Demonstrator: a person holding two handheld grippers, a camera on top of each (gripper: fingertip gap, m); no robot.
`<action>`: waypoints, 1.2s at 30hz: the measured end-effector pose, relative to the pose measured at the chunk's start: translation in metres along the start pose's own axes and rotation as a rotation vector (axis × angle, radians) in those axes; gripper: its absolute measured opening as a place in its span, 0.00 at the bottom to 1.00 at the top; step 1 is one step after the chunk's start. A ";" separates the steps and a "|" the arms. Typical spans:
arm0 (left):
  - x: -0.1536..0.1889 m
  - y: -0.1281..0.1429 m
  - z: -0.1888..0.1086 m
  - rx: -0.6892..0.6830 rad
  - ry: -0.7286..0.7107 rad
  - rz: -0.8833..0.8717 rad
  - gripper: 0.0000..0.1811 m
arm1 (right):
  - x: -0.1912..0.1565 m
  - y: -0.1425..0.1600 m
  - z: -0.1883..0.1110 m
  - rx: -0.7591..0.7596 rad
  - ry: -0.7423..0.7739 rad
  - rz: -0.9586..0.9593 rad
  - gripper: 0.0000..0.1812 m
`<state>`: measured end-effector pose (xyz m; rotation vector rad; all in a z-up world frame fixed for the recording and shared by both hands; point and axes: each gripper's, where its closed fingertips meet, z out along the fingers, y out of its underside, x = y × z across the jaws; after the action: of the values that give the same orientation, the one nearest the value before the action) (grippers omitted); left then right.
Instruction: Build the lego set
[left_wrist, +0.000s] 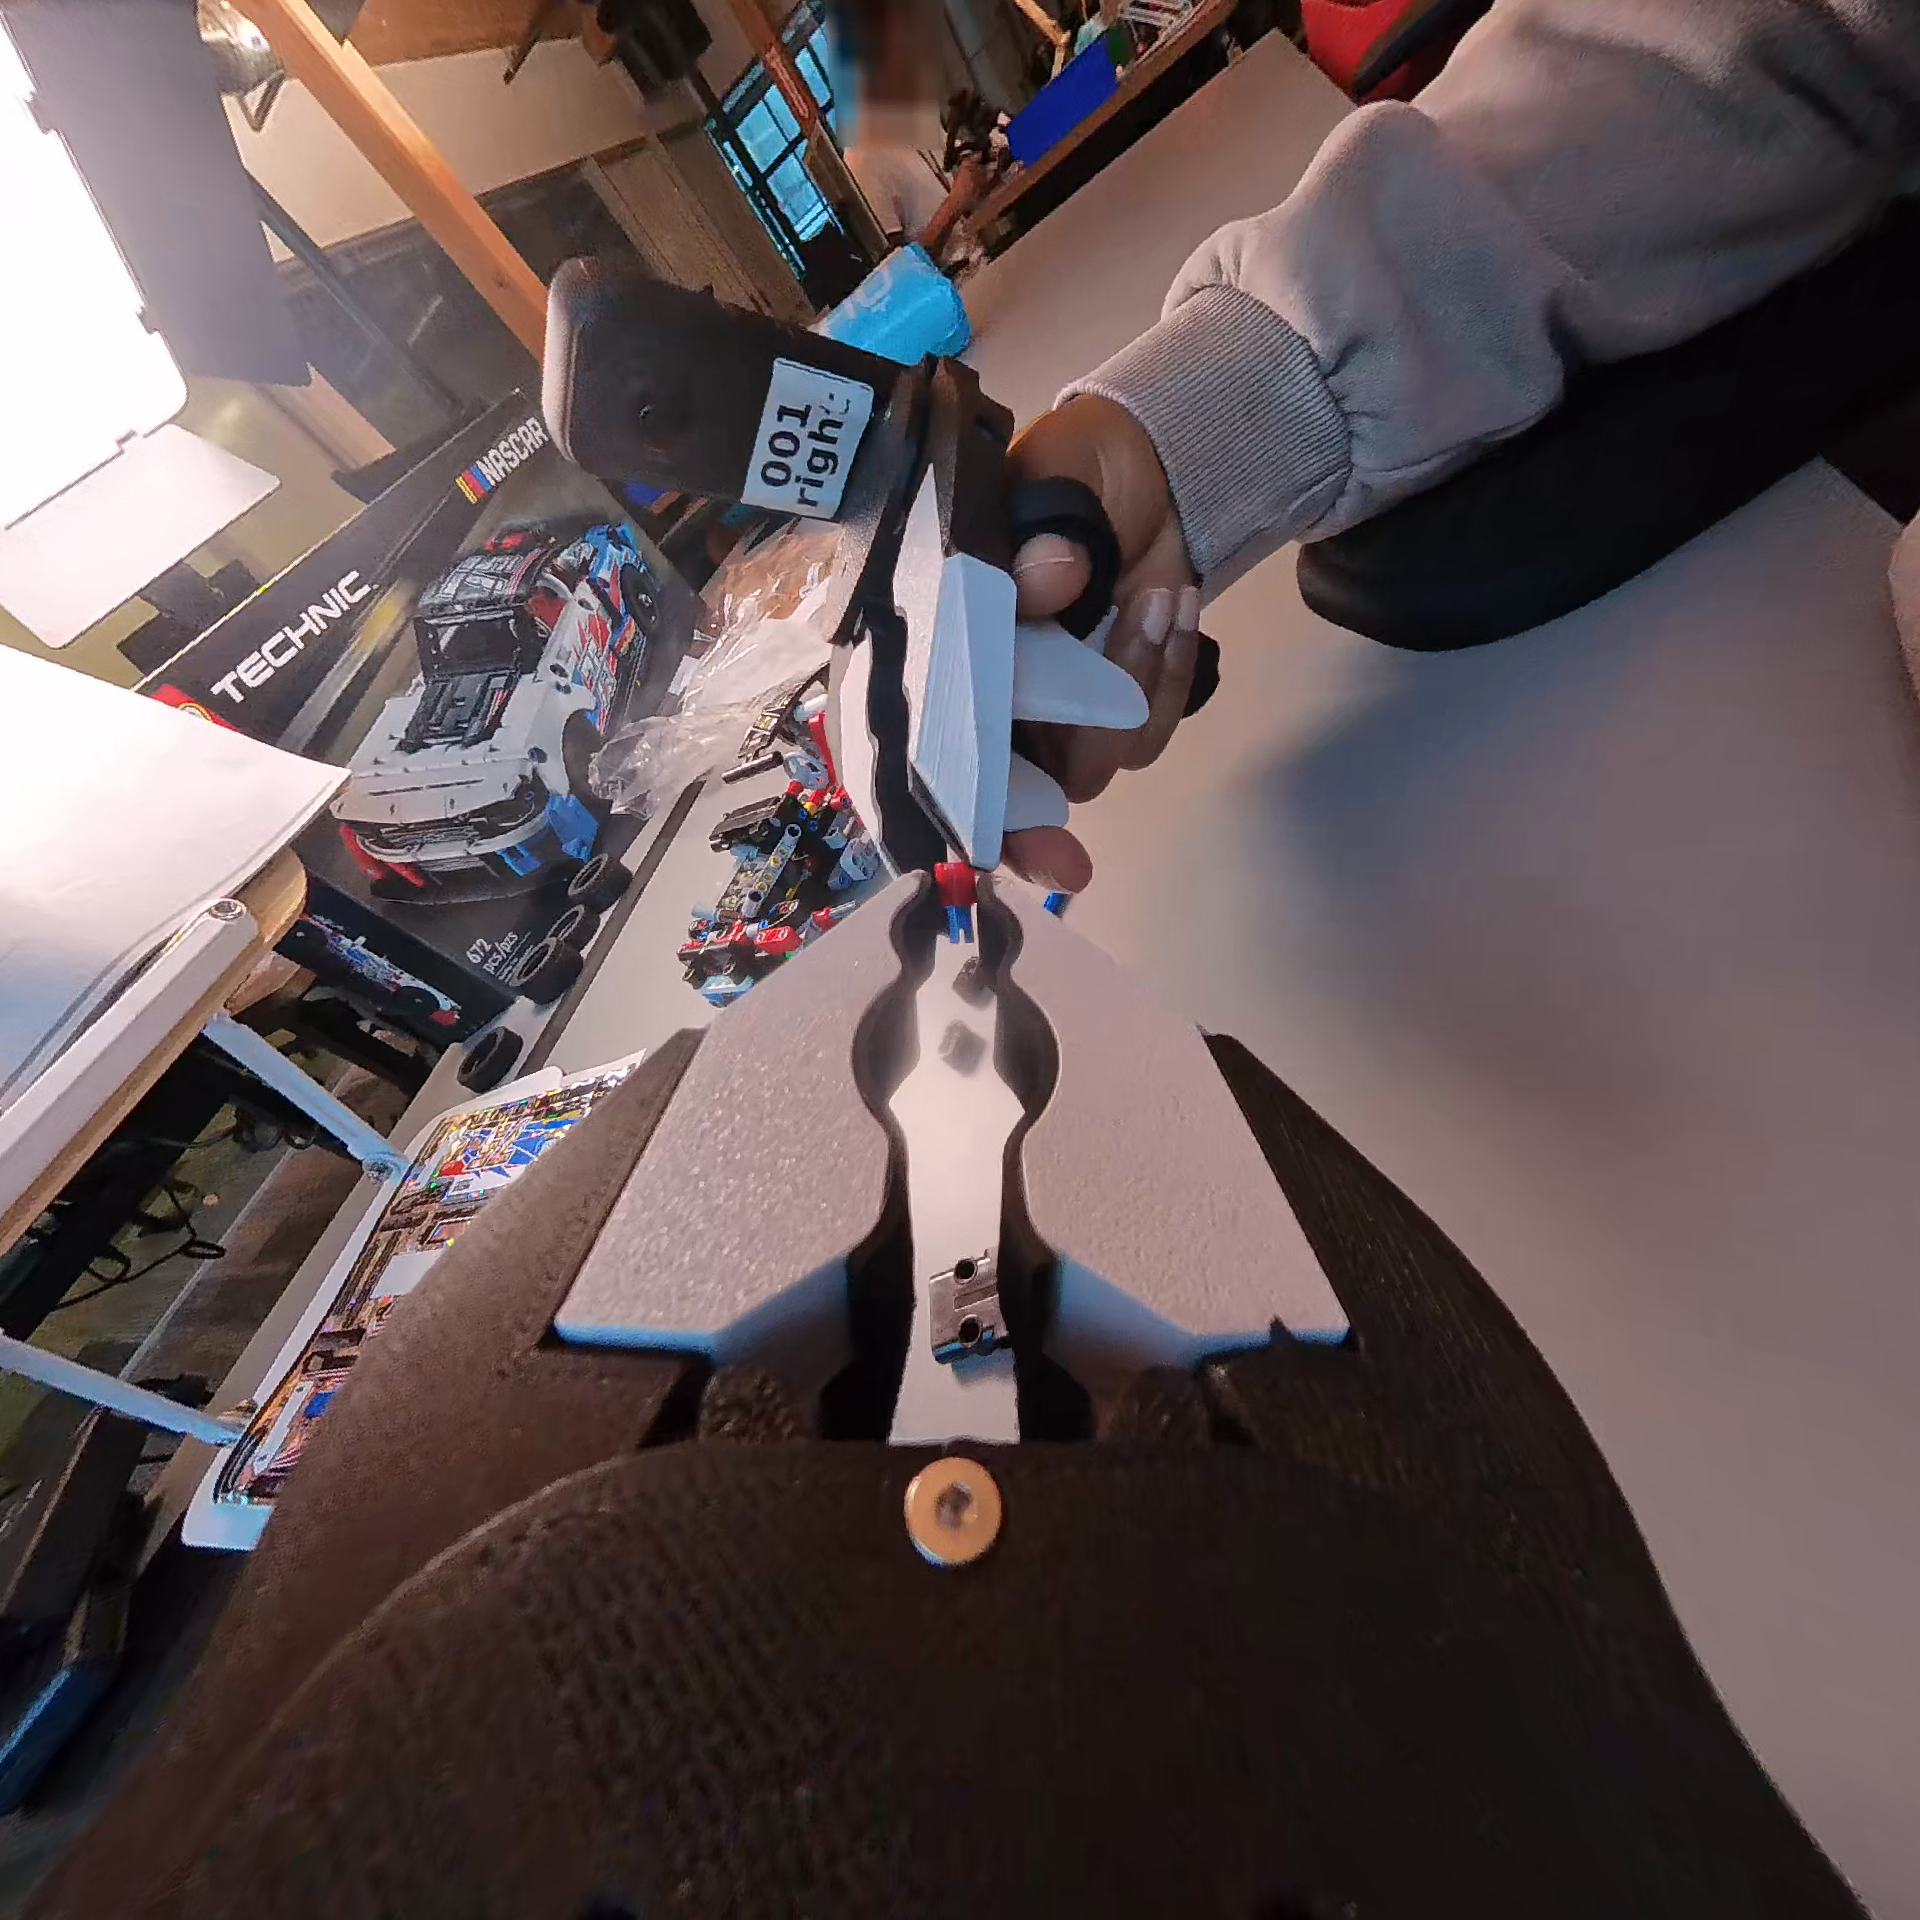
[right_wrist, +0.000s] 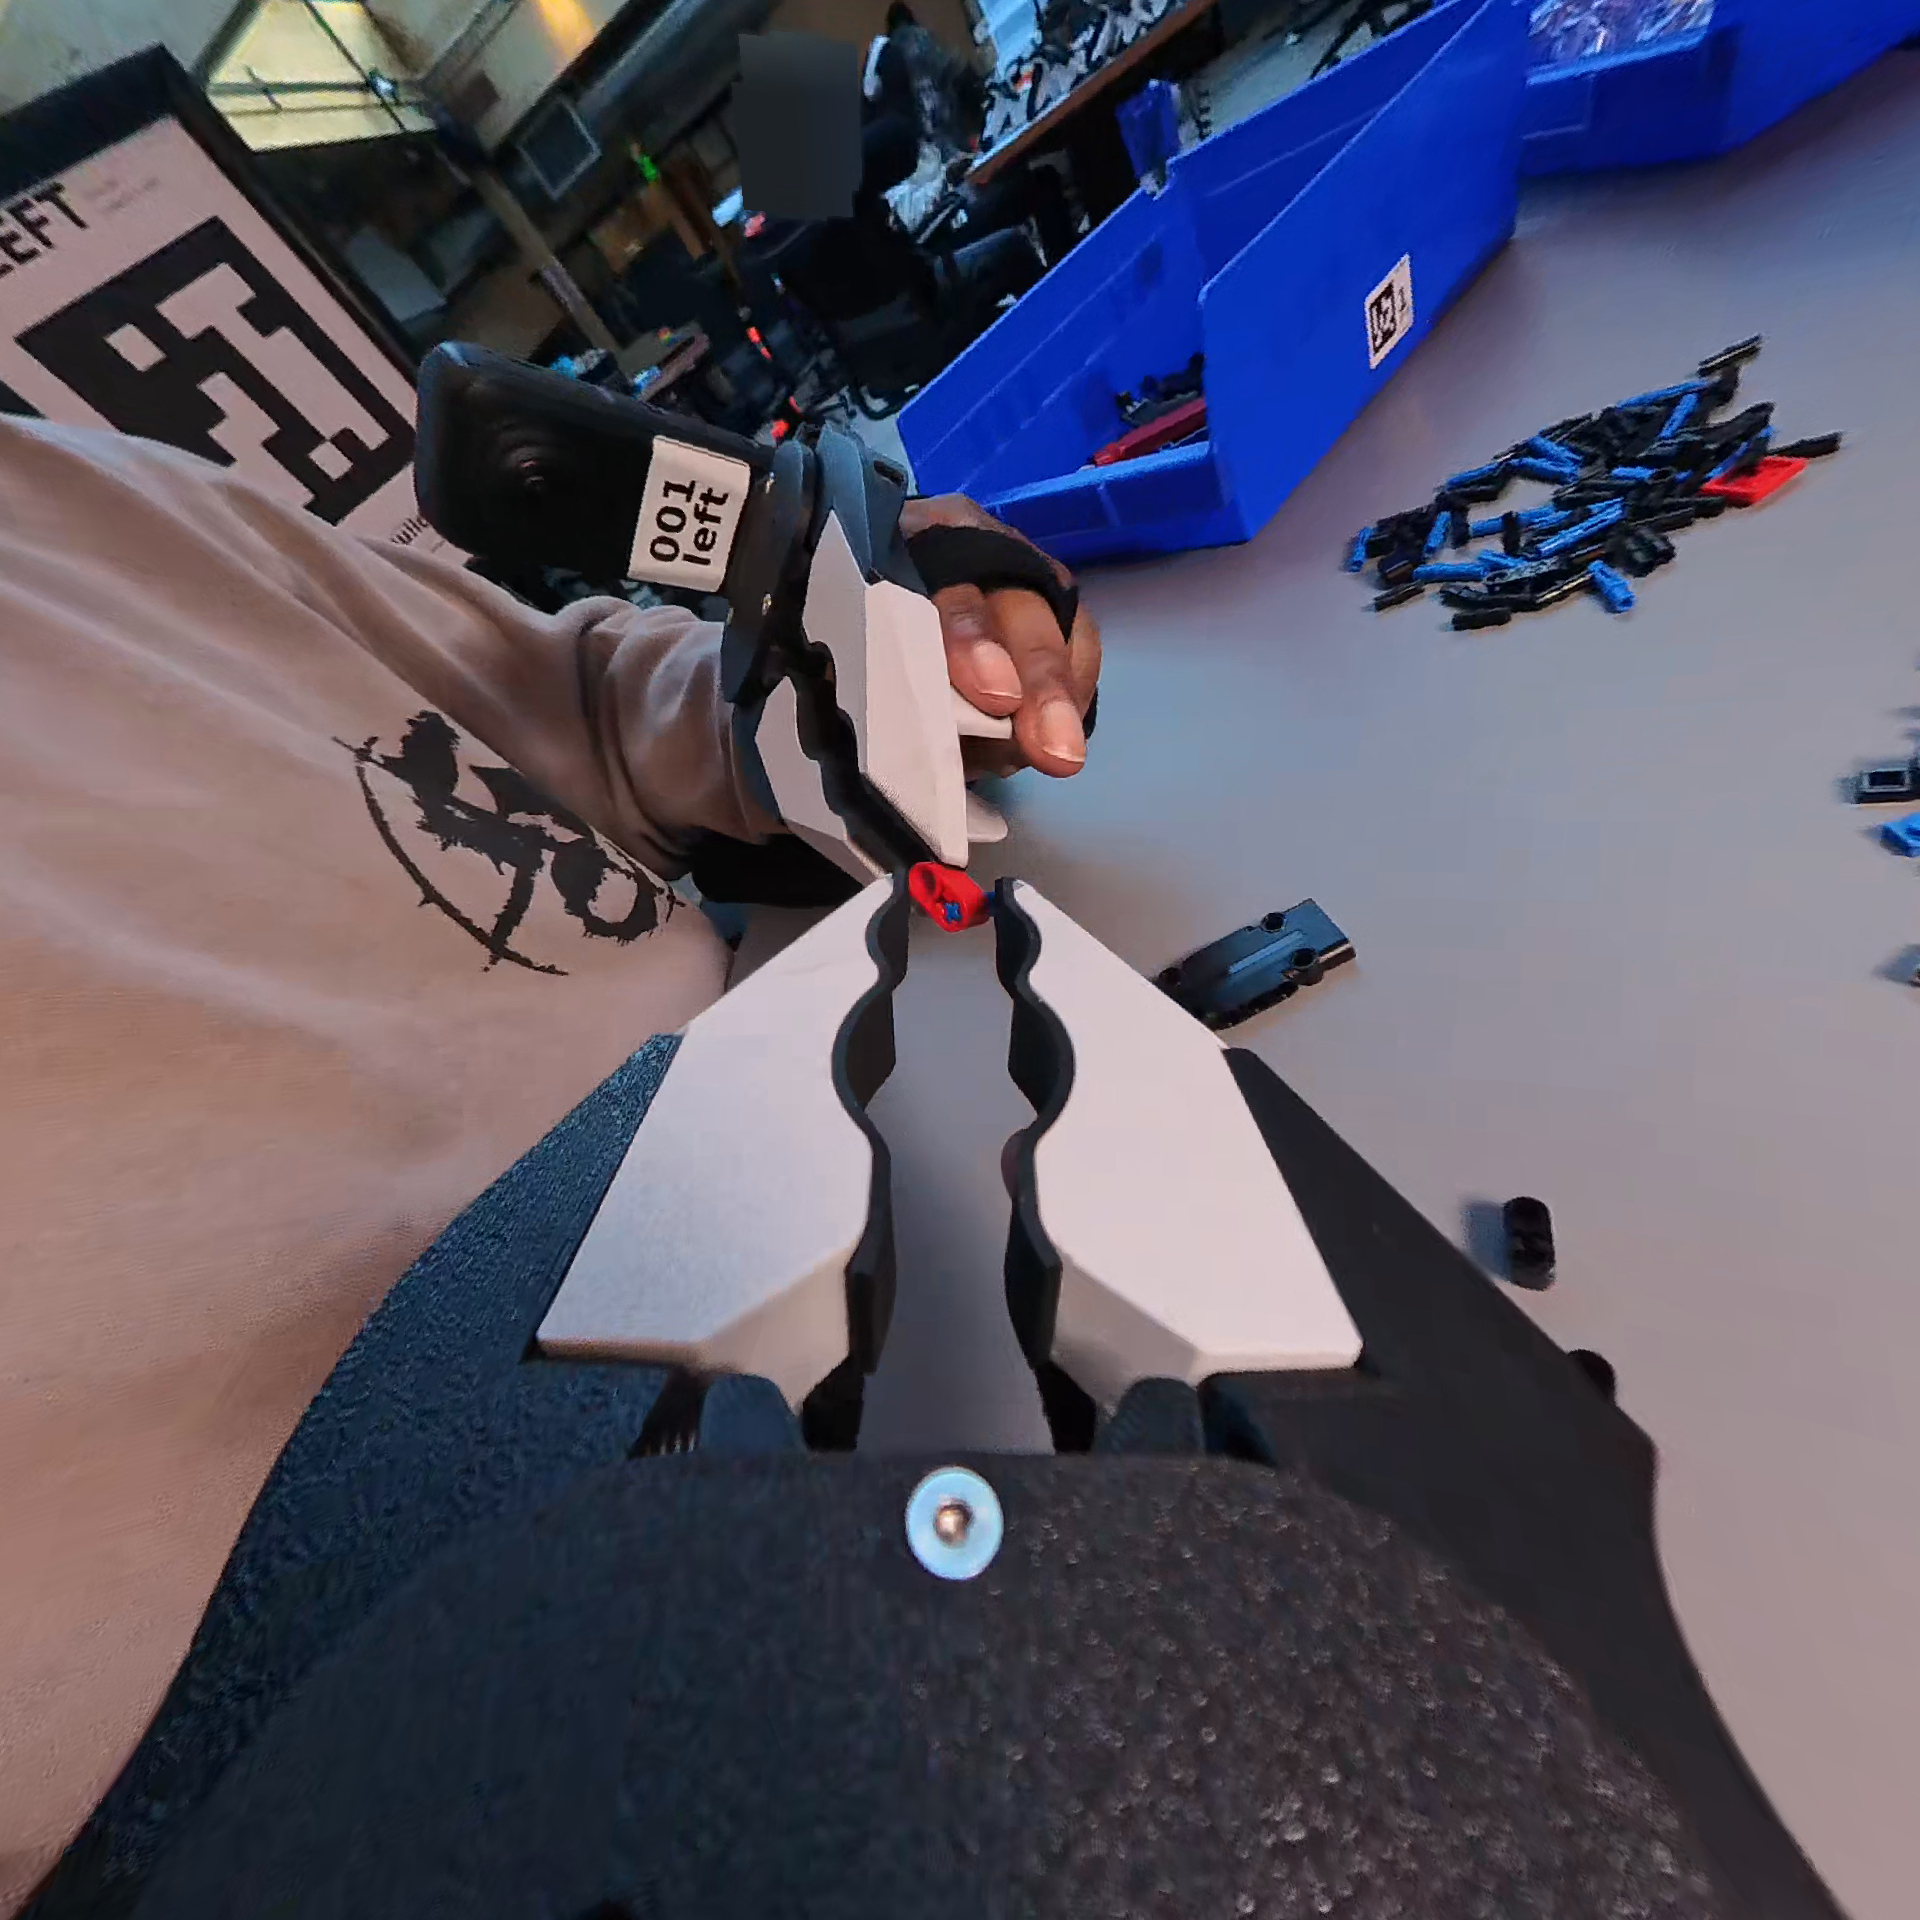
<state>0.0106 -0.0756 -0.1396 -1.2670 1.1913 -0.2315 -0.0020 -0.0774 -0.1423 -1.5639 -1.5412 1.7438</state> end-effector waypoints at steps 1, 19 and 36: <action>-0.001 0.001 0.000 -0.007 -0.009 -0.009 0.03 | 0.001 -0.001 0.000 -0.008 0.006 -0.016 0.07; -0.051 0.060 -0.011 -0.137 -0.148 -0.474 0.19 | 0.140 0.032 0.002 -0.585 0.663 -0.474 0.07; -0.047 0.067 -0.010 -0.173 -0.130 -0.512 0.18 | 0.117 0.003 -0.024 -0.463 0.671 -0.474 0.12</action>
<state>-0.0478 -0.0240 -0.1672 -1.7024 0.7712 -0.4188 -0.0203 0.0273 -0.1979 -1.5647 -1.7961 0.5439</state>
